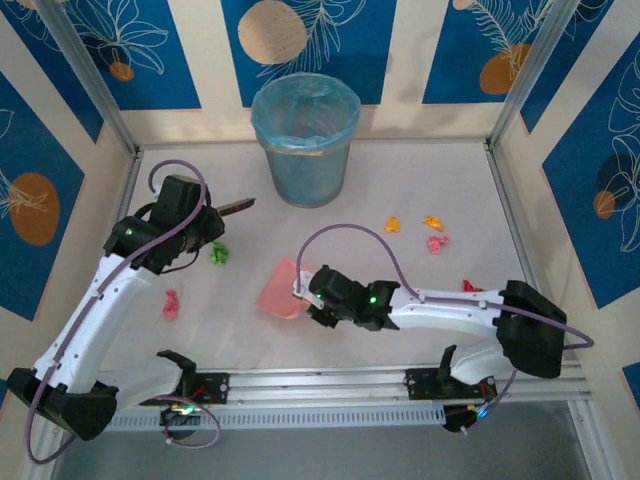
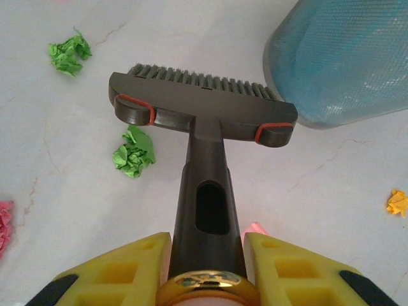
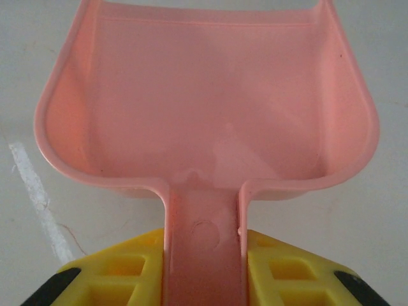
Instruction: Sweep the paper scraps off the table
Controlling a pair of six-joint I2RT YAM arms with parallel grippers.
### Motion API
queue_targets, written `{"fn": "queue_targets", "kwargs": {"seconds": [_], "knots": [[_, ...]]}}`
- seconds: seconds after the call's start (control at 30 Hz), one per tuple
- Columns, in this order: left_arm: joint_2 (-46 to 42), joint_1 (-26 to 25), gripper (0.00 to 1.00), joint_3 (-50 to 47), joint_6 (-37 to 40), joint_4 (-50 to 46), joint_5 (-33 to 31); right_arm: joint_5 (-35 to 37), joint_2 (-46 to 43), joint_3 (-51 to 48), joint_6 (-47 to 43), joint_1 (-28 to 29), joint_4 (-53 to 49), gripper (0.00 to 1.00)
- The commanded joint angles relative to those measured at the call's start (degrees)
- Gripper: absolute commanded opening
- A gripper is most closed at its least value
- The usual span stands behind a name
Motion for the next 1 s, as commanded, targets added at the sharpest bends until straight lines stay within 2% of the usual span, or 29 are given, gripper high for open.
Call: {"fn": "queue_targets", "kwargs": {"seconds": [0.0,0.43,0.97], "knots": [[-1.2,1.0,0.0,-0.6,-1.6,-1.2,0.2,-0.2,2.7,0.5,1.0,0.5,5.1,0.0],[-2.9,1.7,0.0,-1.1,-3.2,-4.3,0.1,-2.4,14.9,4.4,1.1,0.4,11.6,0.0],[-4.9,2.9,0.0,-2.0,-5.0,-7.0,-0.4,-6.0,23.1,12.5,7.2,-0.2,10.5,0.0]]}}
